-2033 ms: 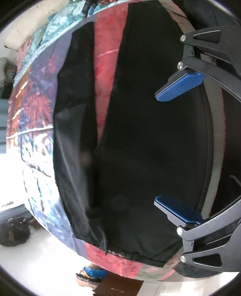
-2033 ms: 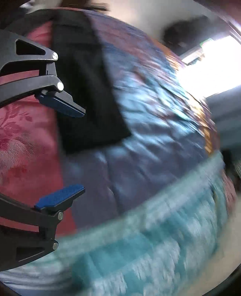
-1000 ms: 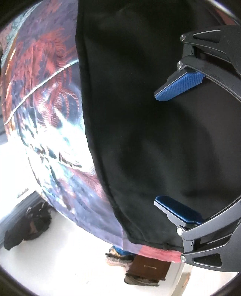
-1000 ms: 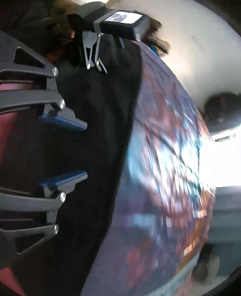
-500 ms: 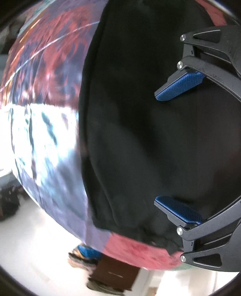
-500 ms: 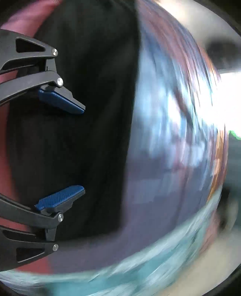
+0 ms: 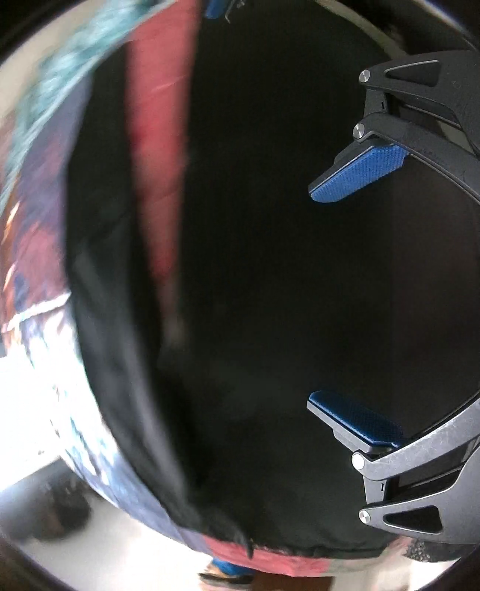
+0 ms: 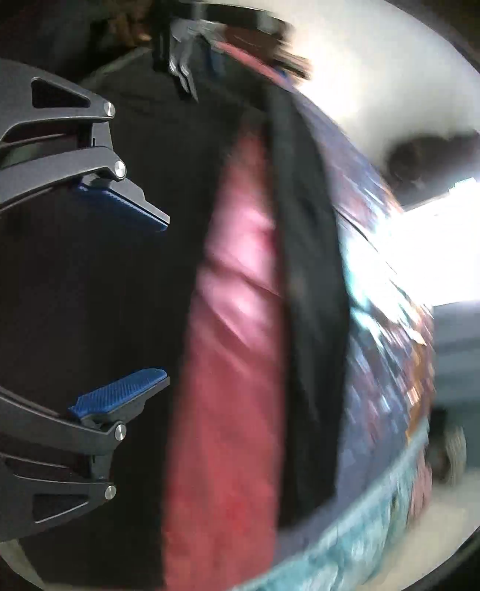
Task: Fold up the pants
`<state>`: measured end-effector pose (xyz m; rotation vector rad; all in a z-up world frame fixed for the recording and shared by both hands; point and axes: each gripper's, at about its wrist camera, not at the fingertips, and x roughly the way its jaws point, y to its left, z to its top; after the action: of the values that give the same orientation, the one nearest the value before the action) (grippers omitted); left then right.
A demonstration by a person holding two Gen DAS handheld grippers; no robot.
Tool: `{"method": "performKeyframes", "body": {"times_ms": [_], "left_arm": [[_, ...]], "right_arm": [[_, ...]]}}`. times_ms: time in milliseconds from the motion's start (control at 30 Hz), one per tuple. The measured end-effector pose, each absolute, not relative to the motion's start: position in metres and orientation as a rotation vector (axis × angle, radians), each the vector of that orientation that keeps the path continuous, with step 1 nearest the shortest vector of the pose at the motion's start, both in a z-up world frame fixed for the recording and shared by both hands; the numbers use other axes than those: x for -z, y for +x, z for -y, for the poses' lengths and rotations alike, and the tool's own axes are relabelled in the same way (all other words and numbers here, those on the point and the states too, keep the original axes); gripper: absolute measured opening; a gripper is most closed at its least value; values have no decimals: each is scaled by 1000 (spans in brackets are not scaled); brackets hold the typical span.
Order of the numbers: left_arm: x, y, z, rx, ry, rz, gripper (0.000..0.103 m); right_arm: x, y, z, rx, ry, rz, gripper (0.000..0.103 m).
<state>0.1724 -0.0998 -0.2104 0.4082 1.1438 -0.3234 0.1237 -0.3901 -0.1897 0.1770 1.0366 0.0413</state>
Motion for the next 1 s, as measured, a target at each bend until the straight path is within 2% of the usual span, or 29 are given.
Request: {"method": "performKeyframes", "body": {"times_ms": [100, 200, 333, 467, 733, 833, 933, 1000], "left_arm": [[212, 166, 84, 314, 414, -1104, 103], [208, 179, 44, 207, 397, -1118, 103], [211, 200, -12, 125, 277, -1168, 103], [196, 220, -42, -20, 216, -1156, 102], [159, 291, -50, -35, 103, -1009, 102], [152, 330, -40, -23, 162, -960, 102], [186, 368, -28, -85, 281, -1008, 102], [225, 387, -40, -111, 237, -1089, 103]], "right_arm": [[210, 105, 393, 32, 78, -1075, 75], [216, 70, 467, 232, 231, -1080, 77], [210, 32, 557, 488, 408, -1070, 74], [192, 39, 575, 600, 384, -1090, 74], [160, 140, 449, 227, 303, -1030, 75], [160, 182, 399, 107, 289, -1021, 75], [158, 231, 366, -27, 269, -1010, 75], [160, 263, 356, -72, 228, -1012, 75]]}}
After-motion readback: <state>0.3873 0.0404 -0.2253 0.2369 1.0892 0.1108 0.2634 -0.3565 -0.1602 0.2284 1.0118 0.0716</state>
